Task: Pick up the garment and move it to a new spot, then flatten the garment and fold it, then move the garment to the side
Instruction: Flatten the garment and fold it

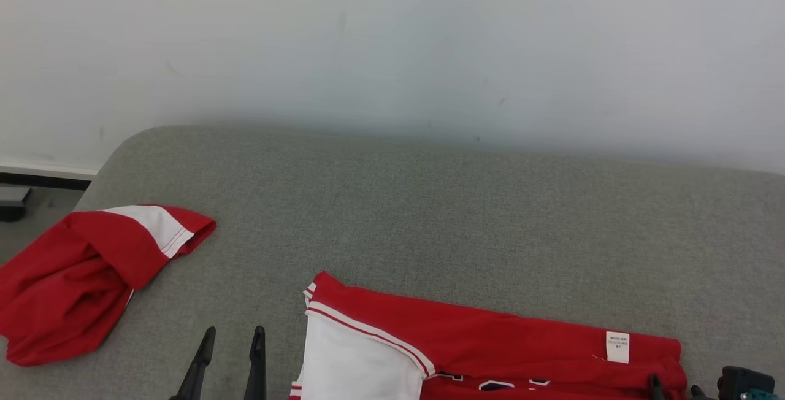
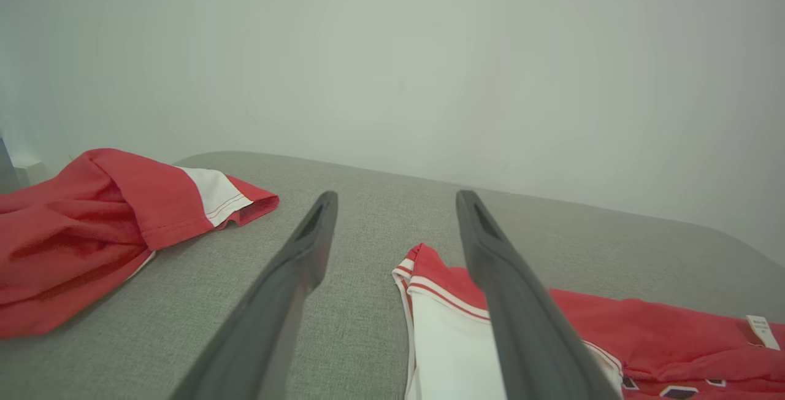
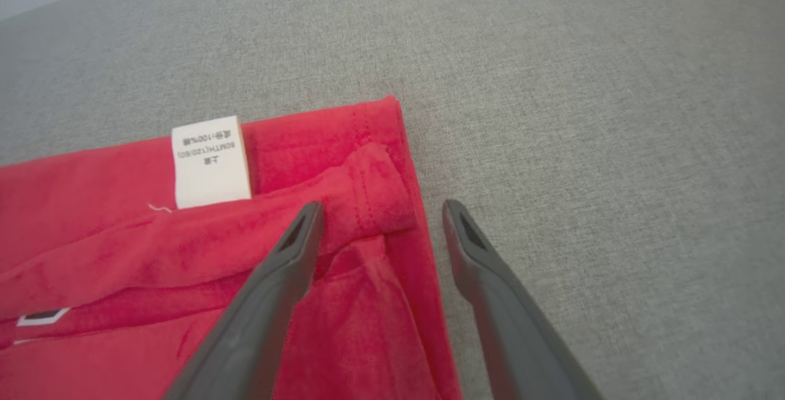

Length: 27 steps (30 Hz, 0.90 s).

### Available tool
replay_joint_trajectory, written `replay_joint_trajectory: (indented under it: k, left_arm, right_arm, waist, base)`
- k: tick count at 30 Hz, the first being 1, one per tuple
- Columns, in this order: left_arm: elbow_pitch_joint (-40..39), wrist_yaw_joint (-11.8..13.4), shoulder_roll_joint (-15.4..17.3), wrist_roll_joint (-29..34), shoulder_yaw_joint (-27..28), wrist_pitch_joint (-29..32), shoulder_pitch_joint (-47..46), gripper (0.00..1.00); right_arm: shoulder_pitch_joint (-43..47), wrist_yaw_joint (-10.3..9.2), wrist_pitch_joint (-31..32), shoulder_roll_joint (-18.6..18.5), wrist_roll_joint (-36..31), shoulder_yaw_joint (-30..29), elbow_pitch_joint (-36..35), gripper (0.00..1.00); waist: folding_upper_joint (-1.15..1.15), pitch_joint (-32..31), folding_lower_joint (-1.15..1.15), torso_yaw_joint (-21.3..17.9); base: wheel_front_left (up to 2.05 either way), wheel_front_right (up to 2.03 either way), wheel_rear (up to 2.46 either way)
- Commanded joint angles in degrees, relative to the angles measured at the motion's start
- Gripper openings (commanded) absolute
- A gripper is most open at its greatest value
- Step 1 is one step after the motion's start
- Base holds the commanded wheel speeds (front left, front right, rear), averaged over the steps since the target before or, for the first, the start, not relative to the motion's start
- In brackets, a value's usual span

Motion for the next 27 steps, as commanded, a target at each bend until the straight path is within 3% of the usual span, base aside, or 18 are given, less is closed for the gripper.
replay_joint_trajectory:
  k: [1, 9, 11, 15, 27]
  left_arm:
    - [0.09, -0.37, -0.17, 0.10, -0.03, -0.20, -0.69, 1.00]
    - [1.56, -0.33, -0.39, -3.09, -1.72, -0.21, -1.39, 1.00]
    - [1.96, -0.30, -0.35, -3.37, -1.94, -0.21, -1.64, 1.00]
    - [1.60, -0.30, -0.37, -3.75, -1.02, -0.21, -1.31, 1.00]
    - [1.16, -0.31, -0.44, -4.87, -1.00, -0.21, -0.62, 1.00]
  right_arm:
    - [-0.77, -0.14, -0.45, 0.05, -0.86, -0.50, 1.14, 1.00]
    - [-3.38, -0.14, 1.95, 0.16, -2.14, -1.69, 9.11, 1.00]
    - [-4.05, -0.14, 2.97, 0.31, -2.57, -1.35, 11.15, 0.00]
    - [-4.12, -0.16, 1.98, 0.10, -3.60, -2.51, 10.46, 0.00]
    - [-4.92, -0.16, -0.18, -2.94, -8.44, -18.58, 0.69, 0.00]
  waist:
    - [-0.01, 0.80, -0.01, 0.74]
    - [-0.01, 1.72, -0.01, 1.45]
    - [-0.01, 1.80, -0.01, 1.42]
    - [-0.01, 1.48, -0.01, 1.04]
    - [-0.01, 0.65, -0.01, -0.52]
  base:
    - [0.00, 0.00, 0.00]
    - [0.00, 0.00, 0.00]
    - [0.00, 0.00, 0.00]
    - [0.00, 0.00, 0.00]
    - [0.00, 0.00, 0.00]
